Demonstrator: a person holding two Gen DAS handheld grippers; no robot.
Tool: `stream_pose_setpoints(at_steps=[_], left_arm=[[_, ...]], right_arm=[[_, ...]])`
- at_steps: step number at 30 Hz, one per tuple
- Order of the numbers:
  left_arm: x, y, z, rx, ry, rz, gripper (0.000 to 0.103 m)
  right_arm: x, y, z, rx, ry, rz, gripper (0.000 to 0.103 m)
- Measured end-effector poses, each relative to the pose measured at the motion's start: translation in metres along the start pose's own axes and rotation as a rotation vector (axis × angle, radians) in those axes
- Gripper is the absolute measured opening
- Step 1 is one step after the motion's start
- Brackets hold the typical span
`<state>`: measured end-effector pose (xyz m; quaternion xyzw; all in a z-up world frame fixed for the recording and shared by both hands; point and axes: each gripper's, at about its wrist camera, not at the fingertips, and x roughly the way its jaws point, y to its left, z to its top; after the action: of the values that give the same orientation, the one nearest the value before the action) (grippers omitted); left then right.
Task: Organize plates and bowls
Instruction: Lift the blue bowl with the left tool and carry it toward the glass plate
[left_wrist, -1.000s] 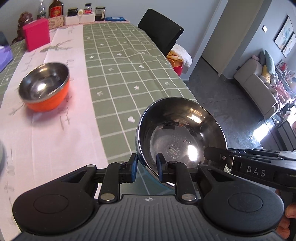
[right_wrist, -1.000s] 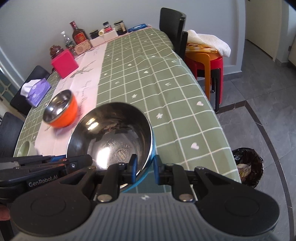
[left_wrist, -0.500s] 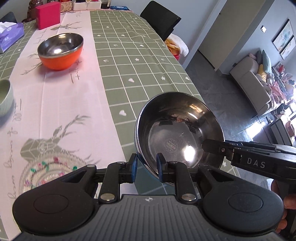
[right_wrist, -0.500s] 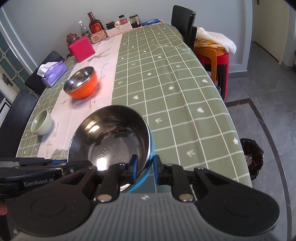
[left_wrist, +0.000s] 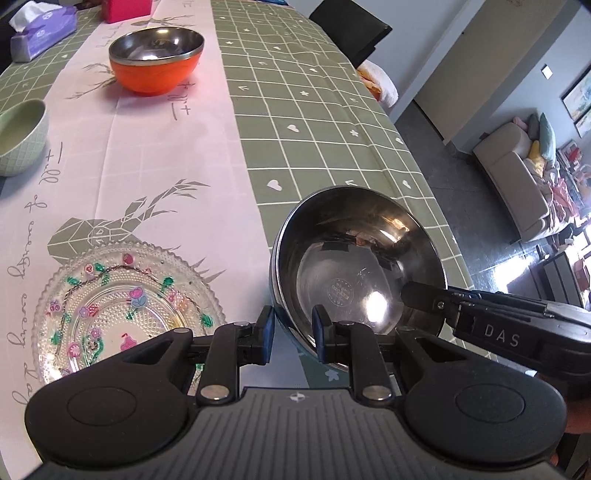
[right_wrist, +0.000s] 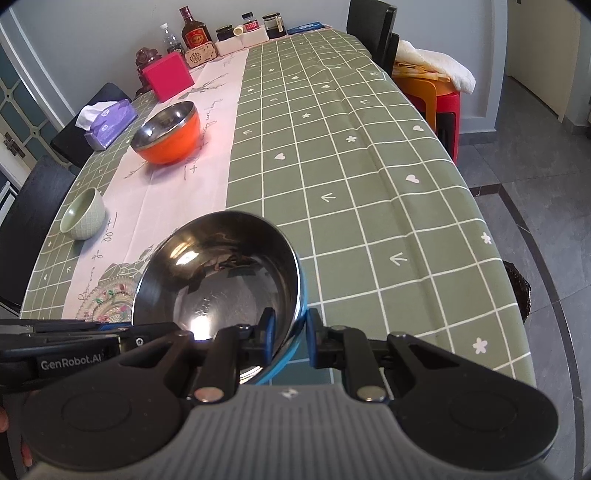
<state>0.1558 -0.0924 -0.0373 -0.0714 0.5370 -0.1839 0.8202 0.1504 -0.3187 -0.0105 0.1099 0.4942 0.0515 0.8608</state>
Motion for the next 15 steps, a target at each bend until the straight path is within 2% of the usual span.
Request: stream_pose_setpoints(at_steps=[5,15], left_arm=[[0.009,0.002,-0.002,-0.008,0.013,0.001,0.024],[0.009,-0.005,-0.004,0.022,-0.025,0.007,0.026]], right_arm=[[0.008,0.001,0.002,-0.012,0.012,-0.015,0.016],[0.016,-0.004,-0.002,-0.01,0.03,-0.024,0.016]])
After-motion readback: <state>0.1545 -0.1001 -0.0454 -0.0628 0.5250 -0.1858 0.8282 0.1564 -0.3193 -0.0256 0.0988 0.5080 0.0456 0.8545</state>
